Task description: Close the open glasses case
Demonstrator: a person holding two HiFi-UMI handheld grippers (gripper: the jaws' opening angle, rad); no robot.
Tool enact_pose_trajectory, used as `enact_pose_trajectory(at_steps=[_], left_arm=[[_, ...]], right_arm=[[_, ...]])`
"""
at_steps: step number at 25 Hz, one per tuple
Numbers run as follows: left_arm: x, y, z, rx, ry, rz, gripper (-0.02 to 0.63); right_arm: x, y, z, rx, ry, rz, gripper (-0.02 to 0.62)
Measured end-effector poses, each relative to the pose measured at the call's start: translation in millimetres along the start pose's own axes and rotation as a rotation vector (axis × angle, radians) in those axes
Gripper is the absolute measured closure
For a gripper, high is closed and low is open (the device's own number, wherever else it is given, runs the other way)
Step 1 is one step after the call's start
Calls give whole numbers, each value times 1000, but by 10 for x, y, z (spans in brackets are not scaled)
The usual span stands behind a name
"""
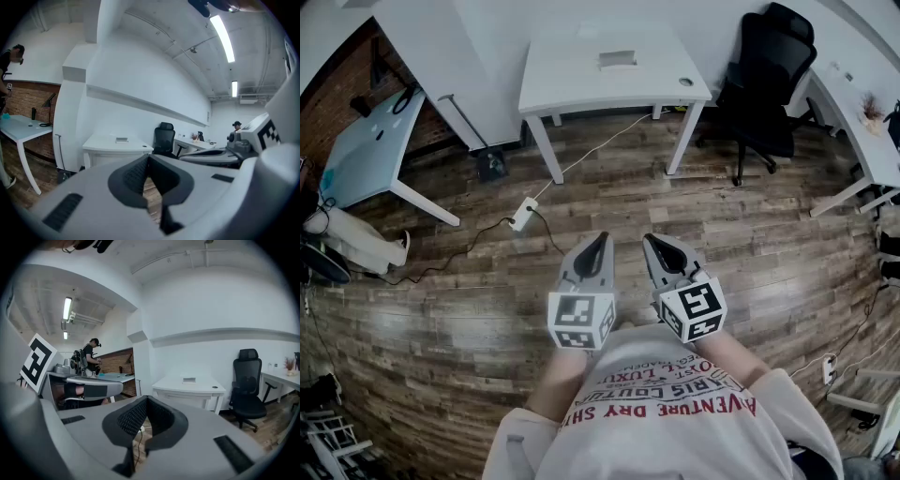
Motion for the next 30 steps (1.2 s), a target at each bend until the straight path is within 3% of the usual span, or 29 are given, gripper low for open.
enact_pose_trajectory(at_steps=[6, 15, 22, 30], left_arm=[[1, -37, -42, -2, 5, 15, 601], [-24, -90, 41, -22, 4, 32, 601], [-120, -84, -144, 7, 36, 10, 601], [-253, -426, -161, -16, 76, -38, 601]], right_arm=[[-18, -24, 34, -11, 10, -13, 583], [-82, 52, 235, -69, -96, 16, 583], [-174, -79, 168, -57, -95, -28, 583], [-350, -189, 424, -81, -119, -85, 583]])
Point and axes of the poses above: the fingertips, and each gripper's own axes: y backward along the fingers, z to its right, x out of its top, the point moved 5 cm from there along y, backward along the fingers, and after that the axes turned 2 degrees about y, right-handed, at the moved point
